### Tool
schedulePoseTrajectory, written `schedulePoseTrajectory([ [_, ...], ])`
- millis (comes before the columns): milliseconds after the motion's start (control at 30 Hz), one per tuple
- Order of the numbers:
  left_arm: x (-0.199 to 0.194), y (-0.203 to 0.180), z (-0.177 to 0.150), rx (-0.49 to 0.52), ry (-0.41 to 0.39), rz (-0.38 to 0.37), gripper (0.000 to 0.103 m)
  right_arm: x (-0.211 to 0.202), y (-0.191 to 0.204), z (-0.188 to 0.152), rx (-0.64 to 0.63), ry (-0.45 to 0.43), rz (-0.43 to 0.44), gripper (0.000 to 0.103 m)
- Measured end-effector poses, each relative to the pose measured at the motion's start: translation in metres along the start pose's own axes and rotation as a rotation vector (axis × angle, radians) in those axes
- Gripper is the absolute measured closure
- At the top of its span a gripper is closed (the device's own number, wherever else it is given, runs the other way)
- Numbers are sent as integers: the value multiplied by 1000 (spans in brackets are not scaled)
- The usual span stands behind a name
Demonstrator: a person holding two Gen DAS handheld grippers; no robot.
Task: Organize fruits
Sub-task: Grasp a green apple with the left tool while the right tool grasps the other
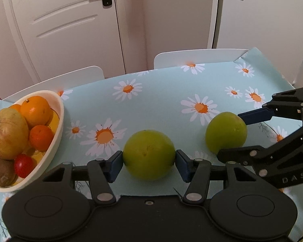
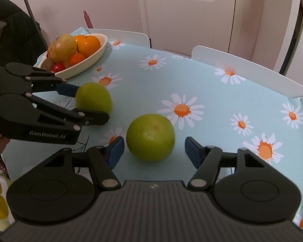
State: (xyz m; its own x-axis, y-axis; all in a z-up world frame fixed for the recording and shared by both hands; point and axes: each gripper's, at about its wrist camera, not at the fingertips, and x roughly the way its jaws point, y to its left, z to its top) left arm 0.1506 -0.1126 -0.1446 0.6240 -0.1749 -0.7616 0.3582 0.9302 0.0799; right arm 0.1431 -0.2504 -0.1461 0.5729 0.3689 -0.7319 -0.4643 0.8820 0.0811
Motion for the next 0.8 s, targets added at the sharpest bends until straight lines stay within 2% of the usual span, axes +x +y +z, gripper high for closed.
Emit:
schedulePoseTrajectory([
  [233,-4,1,-5,-17,0,13,43,4,2,2,-6,-6,1,26],
  [333,-7,2,-7,-23,2,19,43,4,3,4,-11,-6,13,35],
  [433,-12,3,-9,-32,2,26,43,3,6,4,-25,-9,-13,35],
  [800,-51,10,-10,-88,-27,68,43,-19,18,19,-31,-38,17,35],
])
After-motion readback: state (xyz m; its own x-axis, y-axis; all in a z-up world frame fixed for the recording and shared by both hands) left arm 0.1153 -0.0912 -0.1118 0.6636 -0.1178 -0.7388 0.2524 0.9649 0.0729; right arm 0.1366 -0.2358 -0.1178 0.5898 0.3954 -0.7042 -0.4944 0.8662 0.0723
